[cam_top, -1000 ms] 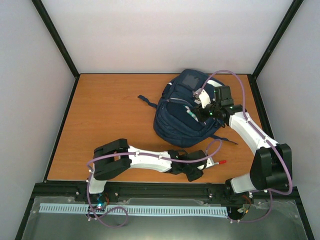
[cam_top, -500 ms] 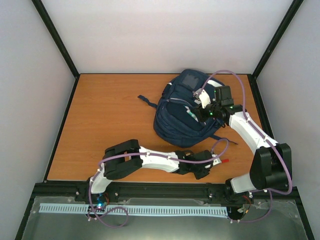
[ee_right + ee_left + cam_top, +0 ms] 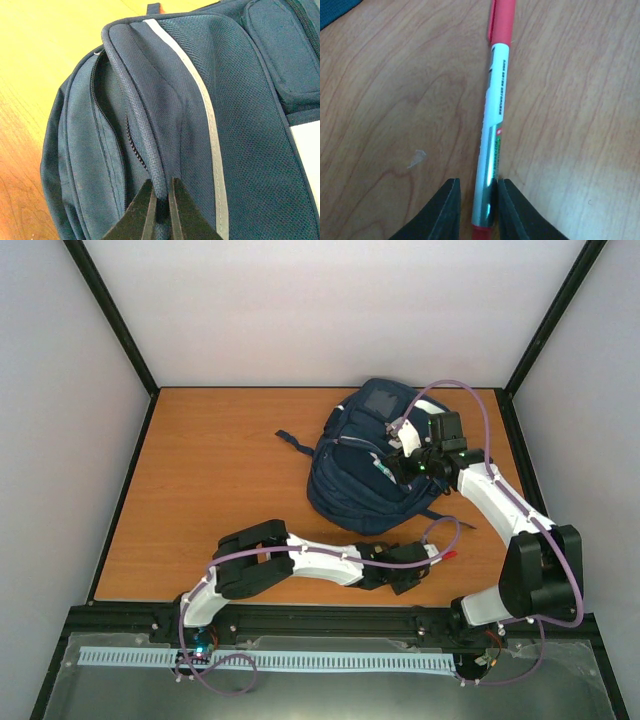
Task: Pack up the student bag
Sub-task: Move the stationery to the center of the board.
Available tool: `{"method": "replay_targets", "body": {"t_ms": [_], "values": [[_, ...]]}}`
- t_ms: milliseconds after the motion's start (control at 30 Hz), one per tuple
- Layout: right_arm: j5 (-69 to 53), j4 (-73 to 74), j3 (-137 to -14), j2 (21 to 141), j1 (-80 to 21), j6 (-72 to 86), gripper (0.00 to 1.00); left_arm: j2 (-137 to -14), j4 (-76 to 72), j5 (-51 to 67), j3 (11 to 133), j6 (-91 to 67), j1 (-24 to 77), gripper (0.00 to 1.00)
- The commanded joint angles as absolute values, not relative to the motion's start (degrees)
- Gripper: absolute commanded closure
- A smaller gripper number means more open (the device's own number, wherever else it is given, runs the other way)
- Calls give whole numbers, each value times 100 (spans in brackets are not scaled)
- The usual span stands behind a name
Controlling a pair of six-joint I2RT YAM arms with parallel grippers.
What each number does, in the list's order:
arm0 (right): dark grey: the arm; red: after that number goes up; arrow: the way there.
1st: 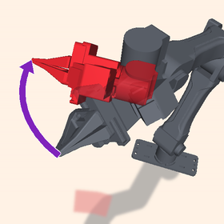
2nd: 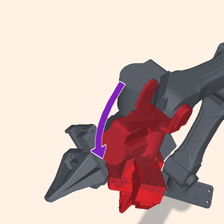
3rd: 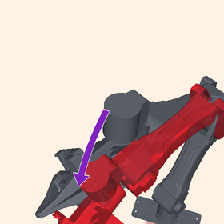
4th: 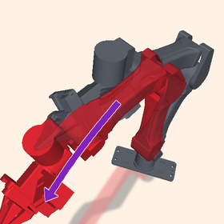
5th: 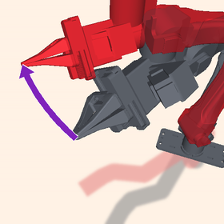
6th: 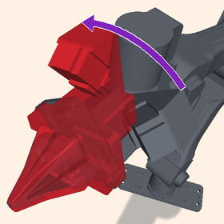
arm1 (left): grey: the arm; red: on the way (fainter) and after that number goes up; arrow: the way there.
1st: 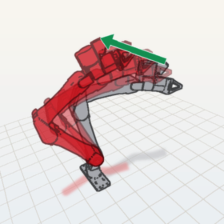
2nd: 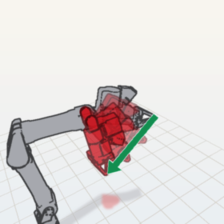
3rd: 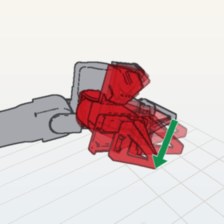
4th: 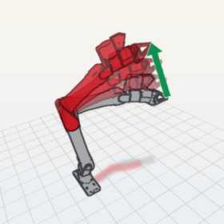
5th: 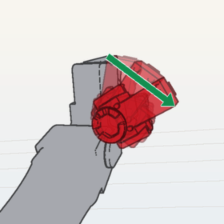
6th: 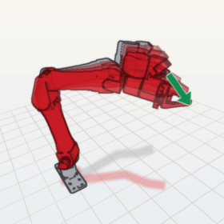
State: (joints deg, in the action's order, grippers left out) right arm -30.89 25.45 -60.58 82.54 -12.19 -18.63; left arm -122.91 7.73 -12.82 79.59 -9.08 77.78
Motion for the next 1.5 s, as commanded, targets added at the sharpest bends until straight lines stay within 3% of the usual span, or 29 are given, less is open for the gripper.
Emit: {"method": "replay_targets", "body": {"t_ms": [0,200,533,733,1000,1467], "values": [[-3166,2399,-6003,8284,-1134,-1877,97,-12398,754,-1389,8191,-872,7839,80],[-3166,2399,-6010,8296,-1134,-1880,97,-12163,1082,-1385,8095,-876,7840,90],[-3243,2399,-6011,8323,-1132,-1871,97,-10754,2706,-1305,6992,-1399,7840,92],[-3271,2411,-6022,8350,-1134,-1870,97,-9654,3105,-1036,5611,-1863,7840,93],[-3279,2416,-6030,8389,-1133,-1857,97,-8763,3496,-752,4840,-2137,7840,92],[-3282,2433,-6038,8407,-1134,-1878,97,-9644,3708,-898,5657,-1969,7840,72]]}}
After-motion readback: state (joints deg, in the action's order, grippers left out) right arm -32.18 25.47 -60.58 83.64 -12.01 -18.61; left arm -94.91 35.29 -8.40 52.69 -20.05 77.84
